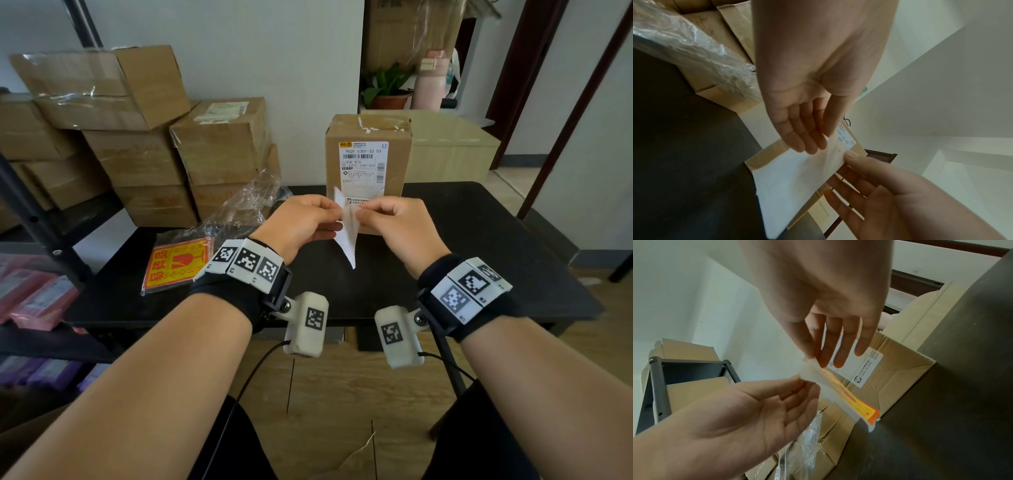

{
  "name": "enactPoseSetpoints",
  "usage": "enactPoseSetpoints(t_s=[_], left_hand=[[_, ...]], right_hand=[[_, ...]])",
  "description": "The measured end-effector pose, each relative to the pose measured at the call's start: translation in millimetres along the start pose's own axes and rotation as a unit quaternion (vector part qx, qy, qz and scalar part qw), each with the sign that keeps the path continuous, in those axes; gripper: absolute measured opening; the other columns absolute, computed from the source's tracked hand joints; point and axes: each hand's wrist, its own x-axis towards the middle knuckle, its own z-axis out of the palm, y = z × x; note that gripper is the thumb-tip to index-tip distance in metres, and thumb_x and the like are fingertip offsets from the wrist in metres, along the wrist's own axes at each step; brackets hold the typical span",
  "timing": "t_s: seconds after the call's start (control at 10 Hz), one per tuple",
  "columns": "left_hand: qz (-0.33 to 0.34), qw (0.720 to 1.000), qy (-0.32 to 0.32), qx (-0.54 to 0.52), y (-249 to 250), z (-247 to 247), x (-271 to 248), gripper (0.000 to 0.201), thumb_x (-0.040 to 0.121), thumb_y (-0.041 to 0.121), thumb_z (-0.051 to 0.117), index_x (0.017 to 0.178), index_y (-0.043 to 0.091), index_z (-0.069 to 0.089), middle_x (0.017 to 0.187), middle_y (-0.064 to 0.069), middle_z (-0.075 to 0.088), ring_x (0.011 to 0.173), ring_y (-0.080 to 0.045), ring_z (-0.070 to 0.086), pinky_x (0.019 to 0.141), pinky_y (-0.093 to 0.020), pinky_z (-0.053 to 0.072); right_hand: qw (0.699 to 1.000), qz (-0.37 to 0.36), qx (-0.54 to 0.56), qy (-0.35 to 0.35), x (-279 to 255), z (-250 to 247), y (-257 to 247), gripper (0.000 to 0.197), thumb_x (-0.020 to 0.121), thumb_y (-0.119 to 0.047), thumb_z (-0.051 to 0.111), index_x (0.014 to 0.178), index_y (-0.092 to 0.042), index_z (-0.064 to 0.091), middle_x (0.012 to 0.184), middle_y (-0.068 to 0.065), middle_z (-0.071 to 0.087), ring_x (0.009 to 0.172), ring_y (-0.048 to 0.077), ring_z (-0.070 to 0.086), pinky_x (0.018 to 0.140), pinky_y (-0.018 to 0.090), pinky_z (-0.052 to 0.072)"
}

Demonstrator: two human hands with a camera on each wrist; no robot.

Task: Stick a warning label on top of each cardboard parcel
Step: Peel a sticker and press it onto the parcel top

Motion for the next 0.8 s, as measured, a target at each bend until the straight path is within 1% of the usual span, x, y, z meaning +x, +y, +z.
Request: enactPoseSetpoints(t_s=[0.1, 0.2, 0.3, 0.4, 0.5, 0.6, 0.7, 0.8], left_hand=[[-0.020, 0.999, 0.038, -0.010, -2, 1, 2, 0.008, 0.098, 0.005, 0.050, 0.101, 0.005, 0.057, 0.090, -0.011, 0.067, 0.077, -0.017, 0.068, 0.073, -0.027, 0.058], [-0.042, 0.995, 0.085, 0.001, -6, 0, 4, 0.015, 0.099, 0.005, 0.047, 0.111, 0.001, 0.054, 0.090, -0.013, 0.065, 0.073, -0.018, 0.067, 0.069, -0.028, 0.058], [-0.068, 0.989, 0.130, 0.025, -10, -1, 6, 0.017, 0.100, 0.005, 0.045, 0.113, 0.000, 0.053, 0.085, -0.014, 0.063, 0.068, -0.020, 0.065, 0.066, -0.029, 0.057], [-0.086, 0.983, 0.152, 0.061, -14, -1, 8, 0.020, 0.101, 0.004, 0.041, 0.113, -0.005, 0.053, 0.075, -0.012, 0.060, 0.060, -0.020, 0.062, 0.056, -0.026, 0.055], [-0.130, 0.974, 0.144, 0.115, -16, -3, 8, 0.019, 0.101, 0.001, 0.040, 0.105, -0.009, 0.056, 0.086, -0.014, 0.063, 0.058, -0.021, 0.058, 0.045, -0.021, 0.051], [-0.134, 0.960, 0.144, 0.201, -23, -7, 11, 0.023, 0.096, 0.000, 0.046, 0.110, -0.013, 0.059, 0.110, -0.021, 0.068, 0.080, -0.032, 0.069, 0.058, -0.027, 0.054], [-0.096, 0.929, 0.148, 0.324, -33, -11, 11, 0.027, 0.093, 0.001, 0.048, 0.114, -0.011, 0.061, 0.110, -0.022, 0.067, 0.098, -0.034, 0.069, 0.075, -0.036, 0.059], [-0.084, 0.906, 0.145, 0.389, -41, -11, 16, 0.027, 0.092, 0.002, 0.047, 0.112, -0.009, 0.062, 0.110, -0.022, 0.066, 0.101, -0.035, 0.067, 0.085, -0.042, 0.057]], right_hand=[[0.999, 0.024, 0.009, 0.036, 2, -3, 1, 0.012, 0.091, -0.013, 0.063, 0.093, -0.011, 0.074, 0.095, -0.004, 0.070, 0.091, 0.005, 0.065, 0.076, 0.017, 0.053], [0.996, 0.046, 0.036, 0.073, 2, -8, 3, 0.012, 0.091, -0.010, 0.061, 0.094, -0.007, 0.072, 0.094, -0.002, 0.068, 0.086, 0.006, 0.065, 0.066, 0.014, 0.051], [0.992, 0.065, 0.036, 0.100, 5, -13, 8, 0.012, 0.093, -0.011, 0.058, 0.090, -0.014, 0.070, 0.099, 0.000, 0.067, 0.092, 0.012, 0.065, 0.076, 0.024, 0.055], [0.986, 0.086, 0.051, 0.135, 10, -18, 12, 0.013, 0.091, -0.013, 0.058, 0.083, -0.018, 0.067, 0.101, 0.005, 0.068, 0.097, 0.022, 0.067, 0.084, 0.038, 0.059], [0.977, 0.100, 0.059, 0.177, 13, -21, 14, 0.014, 0.091, -0.015, 0.056, 0.079, -0.018, 0.063, 0.097, 0.004, 0.066, 0.095, 0.022, 0.066, 0.084, 0.040, 0.059], [0.968, 0.101, 0.075, 0.217, 14, -22, 13, 0.013, 0.092, -0.016, 0.053, 0.081, -0.018, 0.060, 0.093, 0.001, 0.063, 0.090, 0.020, 0.065, 0.081, 0.037, 0.059], [0.958, 0.088, 0.093, 0.257, 13, -24, 10, 0.011, 0.092, -0.015, 0.049, 0.088, -0.012, 0.058, 0.087, -0.003, 0.058, 0.081, 0.012, 0.059, 0.064, 0.024, 0.053], [0.952, 0.075, 0.108, 0.275, 12, -28, 6, 0.011, 0.093, -0.015, 0.045, 0.088, -0.014, 0.056, 0.090, -0.002, 0.058, 0.084, 0.012, 0.060, 0.068, 0.027, 0.057]])
